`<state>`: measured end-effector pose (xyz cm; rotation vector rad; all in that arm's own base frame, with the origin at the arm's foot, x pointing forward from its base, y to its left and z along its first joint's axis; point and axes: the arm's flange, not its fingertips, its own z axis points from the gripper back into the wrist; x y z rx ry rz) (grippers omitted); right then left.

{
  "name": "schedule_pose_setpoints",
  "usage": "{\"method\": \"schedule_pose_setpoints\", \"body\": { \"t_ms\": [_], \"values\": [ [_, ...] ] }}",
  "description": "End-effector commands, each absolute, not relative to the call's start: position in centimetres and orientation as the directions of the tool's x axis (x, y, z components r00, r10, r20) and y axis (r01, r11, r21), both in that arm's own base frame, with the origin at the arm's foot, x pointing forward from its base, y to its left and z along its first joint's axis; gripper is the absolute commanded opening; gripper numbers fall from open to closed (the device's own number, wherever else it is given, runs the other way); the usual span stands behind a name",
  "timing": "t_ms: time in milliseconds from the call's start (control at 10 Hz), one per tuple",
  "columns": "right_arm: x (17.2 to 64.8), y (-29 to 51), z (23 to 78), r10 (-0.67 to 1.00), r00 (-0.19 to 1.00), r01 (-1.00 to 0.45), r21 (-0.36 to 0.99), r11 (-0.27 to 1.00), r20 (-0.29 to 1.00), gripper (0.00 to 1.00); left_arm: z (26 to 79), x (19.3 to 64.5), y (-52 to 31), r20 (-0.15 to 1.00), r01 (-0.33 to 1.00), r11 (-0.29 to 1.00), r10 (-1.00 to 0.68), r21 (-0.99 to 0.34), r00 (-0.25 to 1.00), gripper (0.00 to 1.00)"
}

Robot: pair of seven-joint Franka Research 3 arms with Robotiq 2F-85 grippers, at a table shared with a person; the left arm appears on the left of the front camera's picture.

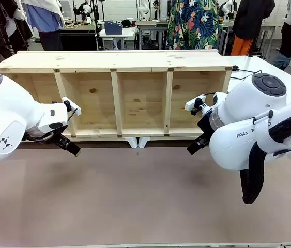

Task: Perform cable management.
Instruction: When the cord part of the Power Cable appears at the lower middle area of the table and stops, grasp the cord part of the Power Cable.

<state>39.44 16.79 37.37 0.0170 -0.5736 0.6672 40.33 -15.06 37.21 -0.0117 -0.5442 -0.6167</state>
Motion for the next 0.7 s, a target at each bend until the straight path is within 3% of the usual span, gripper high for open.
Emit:
{"method": "schedule_pose_setpoints", "body": {
  "t_ms": [0, 600],
  "values": [
    [39.44, 16.8, 37.37, 0.58, 0.637, -0.589, -0.164, 0.791, 0.508, 1.0, 37.2, 40.33, -15.07, 0.488, 0.553, 0.82, -0.547, 0.148, 0.68, 1.0],
    [39.44, 16.8, 37.37, 0.58, 0.637, -0.589, -0.164, 0.791, 0.508, 1.0, 37.2, 40.33, -15.07, 0.488, 0.553, 0.82, -0.547, 0.148, 0.68, 1.0]
  ]
}}
